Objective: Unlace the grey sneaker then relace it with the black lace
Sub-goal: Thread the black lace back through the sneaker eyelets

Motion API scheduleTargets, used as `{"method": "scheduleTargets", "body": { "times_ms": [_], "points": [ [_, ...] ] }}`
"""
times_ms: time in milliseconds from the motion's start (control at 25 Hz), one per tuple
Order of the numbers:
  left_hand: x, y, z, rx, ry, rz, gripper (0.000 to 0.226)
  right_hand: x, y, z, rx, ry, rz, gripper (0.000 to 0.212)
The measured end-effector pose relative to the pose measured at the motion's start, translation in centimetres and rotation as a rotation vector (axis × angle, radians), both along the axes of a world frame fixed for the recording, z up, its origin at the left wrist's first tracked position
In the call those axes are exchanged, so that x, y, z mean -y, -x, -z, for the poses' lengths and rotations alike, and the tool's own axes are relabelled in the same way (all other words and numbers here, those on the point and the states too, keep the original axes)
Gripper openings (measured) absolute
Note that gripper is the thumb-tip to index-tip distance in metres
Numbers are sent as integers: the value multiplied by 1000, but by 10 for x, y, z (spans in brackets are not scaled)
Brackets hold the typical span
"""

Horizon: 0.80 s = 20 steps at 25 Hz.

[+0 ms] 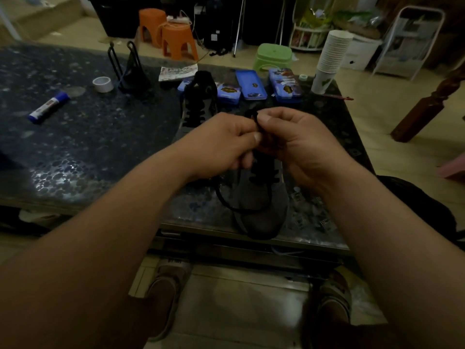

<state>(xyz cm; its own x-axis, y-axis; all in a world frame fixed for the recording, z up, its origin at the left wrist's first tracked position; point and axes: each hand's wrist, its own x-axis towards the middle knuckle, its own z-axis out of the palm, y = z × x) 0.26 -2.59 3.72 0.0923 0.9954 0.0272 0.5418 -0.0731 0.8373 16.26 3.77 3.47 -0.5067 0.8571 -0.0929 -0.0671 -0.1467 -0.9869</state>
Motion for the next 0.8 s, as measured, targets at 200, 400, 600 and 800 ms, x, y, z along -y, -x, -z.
{"method": "scheduleTargets", "body": {
  "times_ms": [200,400,600,800],
  "points": [
    [-10,-13,0,633,138,-112,18,-5,6,1,-50,-89,79,10],
    [-30,75,-11,307,-397,-773,34,-16,-14,21,468,-151,190,19],
    [-24,98,-8,120,-701,-943,20,-12,-20,35,660,-303,130,20],
    [-23,48,21,-68,-329,-542,14,-2,-19,43,864,-616,-21,19]
  ]
}}
